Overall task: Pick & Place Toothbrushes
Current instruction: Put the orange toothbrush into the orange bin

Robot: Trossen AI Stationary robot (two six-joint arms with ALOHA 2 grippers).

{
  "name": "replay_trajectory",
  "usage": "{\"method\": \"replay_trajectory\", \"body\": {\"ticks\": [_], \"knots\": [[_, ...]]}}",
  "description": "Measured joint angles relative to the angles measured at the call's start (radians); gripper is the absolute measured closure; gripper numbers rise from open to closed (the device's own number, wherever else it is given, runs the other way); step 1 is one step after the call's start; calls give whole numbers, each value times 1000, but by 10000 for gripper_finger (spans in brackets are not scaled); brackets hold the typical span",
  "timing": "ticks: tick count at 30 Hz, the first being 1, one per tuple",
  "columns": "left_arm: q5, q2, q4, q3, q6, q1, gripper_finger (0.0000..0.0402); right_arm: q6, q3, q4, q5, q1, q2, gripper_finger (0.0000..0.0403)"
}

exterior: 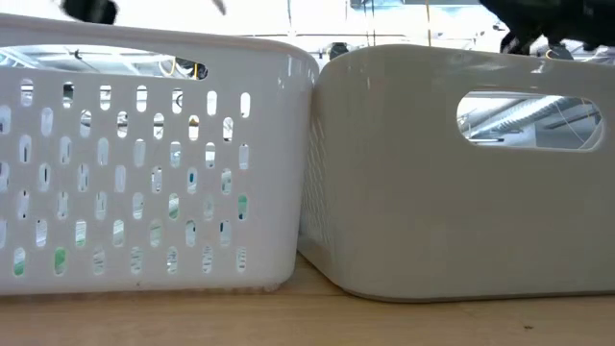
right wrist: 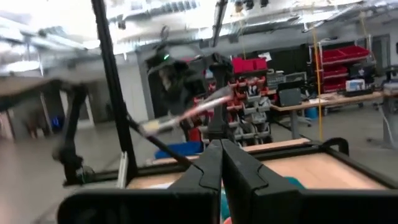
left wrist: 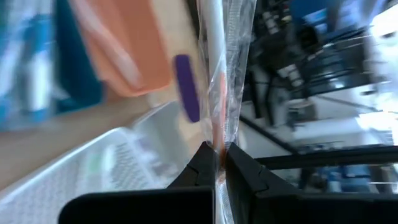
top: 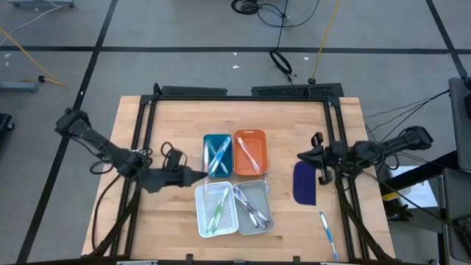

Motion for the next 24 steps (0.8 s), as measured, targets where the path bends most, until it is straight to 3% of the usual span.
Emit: {"method": "replay_trajectory", "body": {"ticks": [9, 17, 24], "knots": [[93, 7, 253, 1, 140, 130, 397, -266, 249, -171, -19, 0, 283, 395], [179, 38, 329, 2, 131, 205, 398, -553, 454, -281, 67, -11, 521, 357], [238, 93, 417, 2, 102, 240, 398, -751, 548, -273, 62, -54, 658, 310]]}}
